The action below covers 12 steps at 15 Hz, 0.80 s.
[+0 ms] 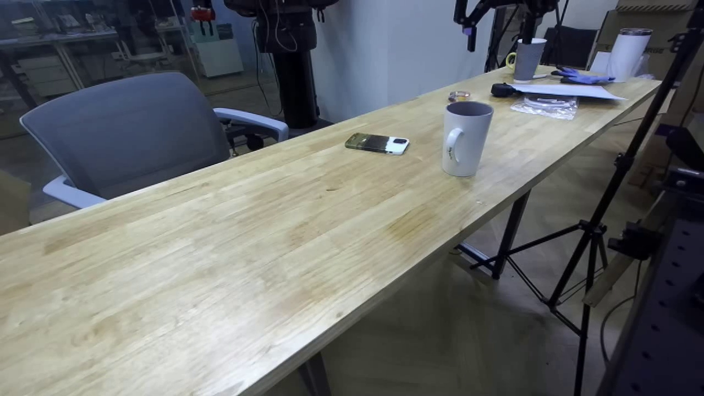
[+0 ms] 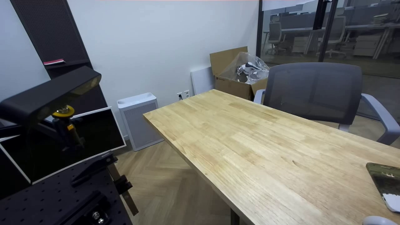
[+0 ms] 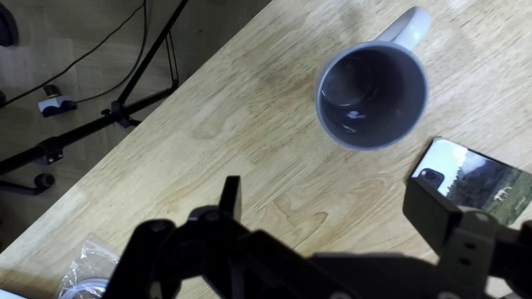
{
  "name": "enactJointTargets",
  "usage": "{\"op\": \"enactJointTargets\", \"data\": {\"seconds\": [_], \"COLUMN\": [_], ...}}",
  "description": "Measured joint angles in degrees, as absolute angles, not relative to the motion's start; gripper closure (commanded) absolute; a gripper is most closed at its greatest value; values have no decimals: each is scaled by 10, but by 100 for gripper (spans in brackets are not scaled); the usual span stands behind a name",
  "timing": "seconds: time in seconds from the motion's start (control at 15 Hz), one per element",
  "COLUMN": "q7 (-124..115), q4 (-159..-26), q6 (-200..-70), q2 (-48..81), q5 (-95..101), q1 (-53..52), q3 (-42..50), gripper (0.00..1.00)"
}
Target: Move the white mug cup from the right to the left
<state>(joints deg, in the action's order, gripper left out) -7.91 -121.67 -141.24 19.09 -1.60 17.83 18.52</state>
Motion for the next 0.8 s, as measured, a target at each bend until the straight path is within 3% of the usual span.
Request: {"op": "enactJointTargets", "data": {"seconds": [0.8], "q7": [-79], "q4": [-1214], "q6": [-1425], "q2": [246], "q5": [-37], "q1": [202], "q3": [191], "gripper": [0]}}
